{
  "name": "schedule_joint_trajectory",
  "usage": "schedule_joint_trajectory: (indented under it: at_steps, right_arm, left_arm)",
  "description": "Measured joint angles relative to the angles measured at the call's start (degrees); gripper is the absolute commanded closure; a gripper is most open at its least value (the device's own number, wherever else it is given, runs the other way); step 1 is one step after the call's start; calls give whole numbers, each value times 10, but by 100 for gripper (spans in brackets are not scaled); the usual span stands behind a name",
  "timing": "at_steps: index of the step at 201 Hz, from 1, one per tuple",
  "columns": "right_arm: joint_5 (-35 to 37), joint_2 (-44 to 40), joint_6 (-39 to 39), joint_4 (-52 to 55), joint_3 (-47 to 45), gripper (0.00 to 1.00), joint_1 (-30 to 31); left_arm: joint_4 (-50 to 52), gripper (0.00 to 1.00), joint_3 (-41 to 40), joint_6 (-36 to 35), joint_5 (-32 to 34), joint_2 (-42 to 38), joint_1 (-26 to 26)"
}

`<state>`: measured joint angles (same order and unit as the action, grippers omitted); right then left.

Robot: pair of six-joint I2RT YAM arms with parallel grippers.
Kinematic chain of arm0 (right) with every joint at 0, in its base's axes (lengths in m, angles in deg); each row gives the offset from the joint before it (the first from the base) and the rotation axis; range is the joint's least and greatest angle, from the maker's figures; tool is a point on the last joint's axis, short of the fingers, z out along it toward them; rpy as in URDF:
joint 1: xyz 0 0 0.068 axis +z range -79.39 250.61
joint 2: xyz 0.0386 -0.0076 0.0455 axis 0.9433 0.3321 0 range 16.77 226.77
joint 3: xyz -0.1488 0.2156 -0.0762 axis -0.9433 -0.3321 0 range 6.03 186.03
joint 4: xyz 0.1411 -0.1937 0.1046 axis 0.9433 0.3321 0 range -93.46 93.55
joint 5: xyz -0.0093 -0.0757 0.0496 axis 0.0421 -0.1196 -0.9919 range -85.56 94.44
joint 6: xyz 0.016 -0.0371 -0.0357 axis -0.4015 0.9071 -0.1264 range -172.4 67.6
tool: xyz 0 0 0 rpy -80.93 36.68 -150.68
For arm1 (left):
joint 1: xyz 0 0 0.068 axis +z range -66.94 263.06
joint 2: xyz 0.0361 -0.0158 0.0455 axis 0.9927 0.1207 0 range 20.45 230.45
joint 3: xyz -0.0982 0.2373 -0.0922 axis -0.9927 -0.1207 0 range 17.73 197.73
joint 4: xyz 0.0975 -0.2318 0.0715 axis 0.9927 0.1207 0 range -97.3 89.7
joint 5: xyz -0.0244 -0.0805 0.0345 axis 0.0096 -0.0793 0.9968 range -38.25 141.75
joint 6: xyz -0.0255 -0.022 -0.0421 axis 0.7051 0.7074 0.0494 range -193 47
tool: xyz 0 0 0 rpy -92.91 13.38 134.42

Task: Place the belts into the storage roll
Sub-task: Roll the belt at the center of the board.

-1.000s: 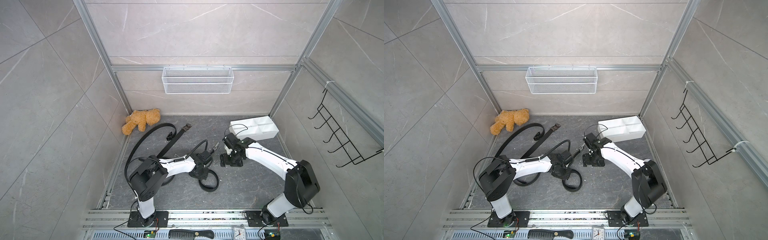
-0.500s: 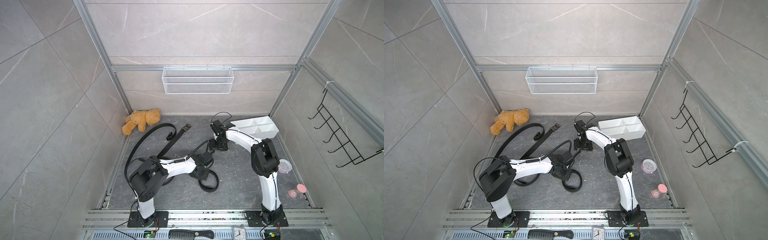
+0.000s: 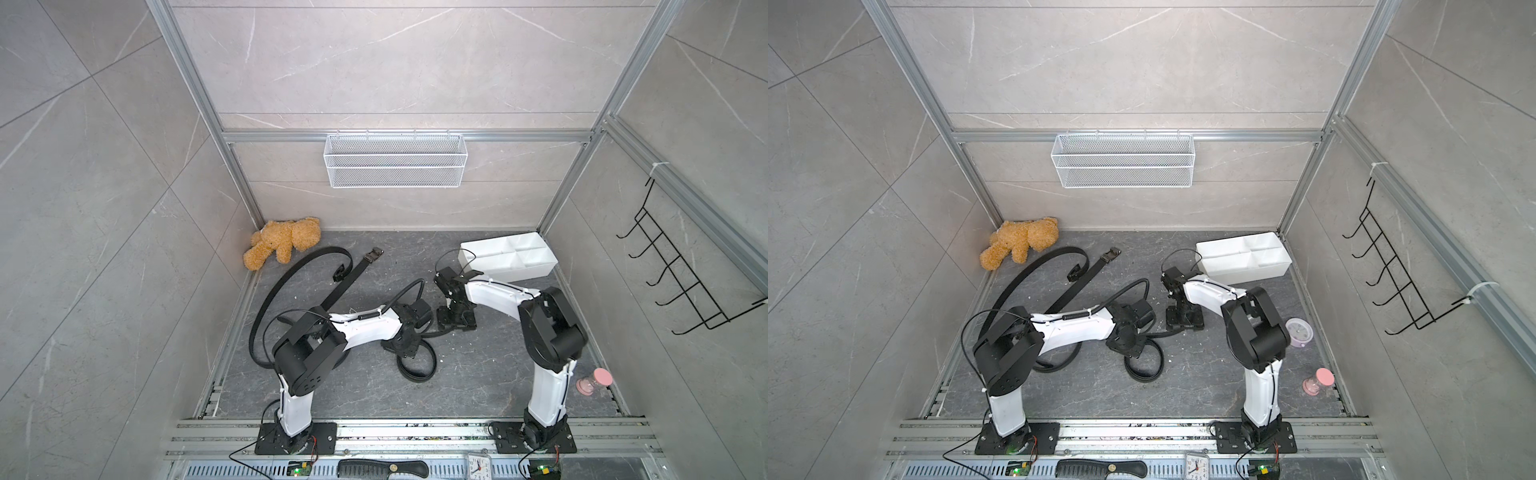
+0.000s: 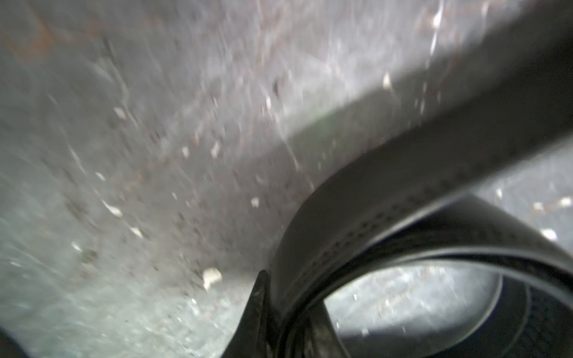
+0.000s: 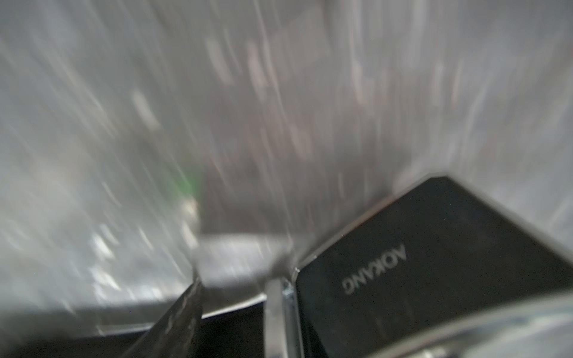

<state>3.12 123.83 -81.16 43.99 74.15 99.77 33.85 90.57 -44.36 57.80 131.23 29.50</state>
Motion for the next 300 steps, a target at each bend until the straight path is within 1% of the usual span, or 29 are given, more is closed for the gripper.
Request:
schedule_joint_trajectory:
  at_steps: [21, 41, 62, 73, 97, 114, 132, 161, 182, 200, 210, 226, 252, 264, 285, 300]
  right_arm:
    - [-18, -68, -39, -26, -88, 28, 28]
    - [-40, -108, -84, -45, -132, 26, 75]
    - [-61, -148, -129, -65, -169, 24, 75]
    - [-59, -172, -145, -61, -185, 22, 82]
    - [-52, -227, -152, -9, -184, 21, 110]
    - [-40, -263, -145, 50, -166, 21, 102]
    - [-14, -280, -128, 100, -129, 22, 88]
    - [38, -284, -79, 114, -80, 23, 76]
    - [57, -270, -24, 76, -67, 25, 48]
    - [59, -225, 26, 20, -49, 26, 23]
    - [49, -191, 47, -10, -34, 27, 12]
    - [16, -136, 63, -70, -23, 33, -16]
    - [-28, -80, 60, -128, -32, 49, -63]
    - [-43, -74, 54, -143, -48, 54, -71]
    - [-67, -82, 40, -150, -92, 56, -69]
    - [-87, -109, 25, -152, -137, 57, -67]
  left_arm:
    - [44, 100, 48, -9, 11, 30, 1]
    - [75, 100, 77, -16, 16, 49, 3]
    - [77, 100, 80, -21, 20, 54, 2]
    - [82, 100, 87, -24, 20, 56, 3]
    - [90, 100, 94, -32, 22, 58, 3]
    - [88, 100, 93, -33, 22, 57, 3]
    - [79, 100, 84, -35, 23, 51, 3]
    - [62, 100, 69, -35, 23, 42, 3]
    - [65, 100, 72, -34, 24, 44, 3]
    - [76, 100, 83, -34, 24, 51, 3]
    - [77, 100, 86, -34, 28, 52, 3]
    - [79, 100, 88, -34, 29, 54, 3]
    - [80, 100, 89, -31, 29, 54, 3]
    - [82, 100, 91, -27, 29, 56, 4]
    - [94, 100, 103, -19, 31, 63, 3]
    - [95, 100, 112, -13, 42, 71, 5]
